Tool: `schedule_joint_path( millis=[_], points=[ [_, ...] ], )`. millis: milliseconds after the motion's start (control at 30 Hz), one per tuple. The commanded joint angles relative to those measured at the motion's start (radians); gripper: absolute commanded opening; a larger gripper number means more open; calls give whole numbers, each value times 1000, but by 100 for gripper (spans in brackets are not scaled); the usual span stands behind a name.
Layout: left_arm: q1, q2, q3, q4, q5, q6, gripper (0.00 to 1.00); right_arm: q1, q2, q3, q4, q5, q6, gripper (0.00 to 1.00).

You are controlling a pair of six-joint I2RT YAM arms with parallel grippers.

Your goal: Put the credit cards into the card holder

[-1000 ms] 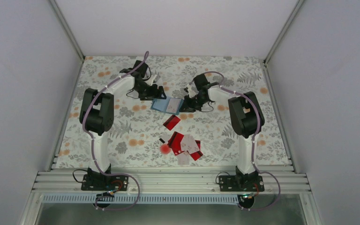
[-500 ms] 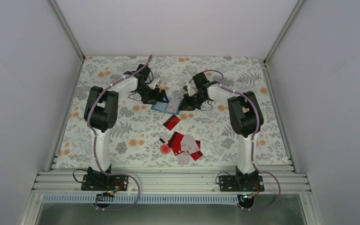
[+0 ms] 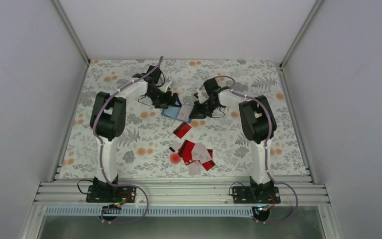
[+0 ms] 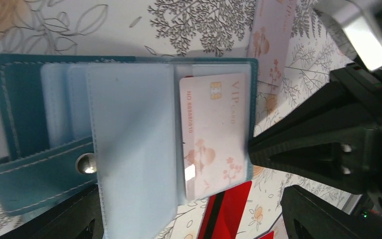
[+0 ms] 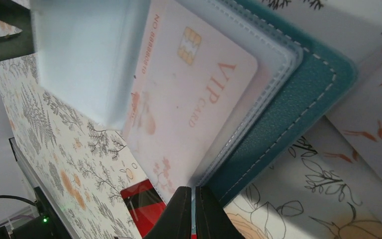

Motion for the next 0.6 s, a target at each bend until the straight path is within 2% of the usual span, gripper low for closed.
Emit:
schedule_joint_path(
  millis=[0, 567],
  points=[
    [-21, 9, 22, -6, 36, 0, 87, 1, 39, 22, 22, -22, -6, 4],
    [-114, 34, 68, 9, 128, 4, 86, 1, 34, -44, 90, -22, 9, 4]
  ],
)
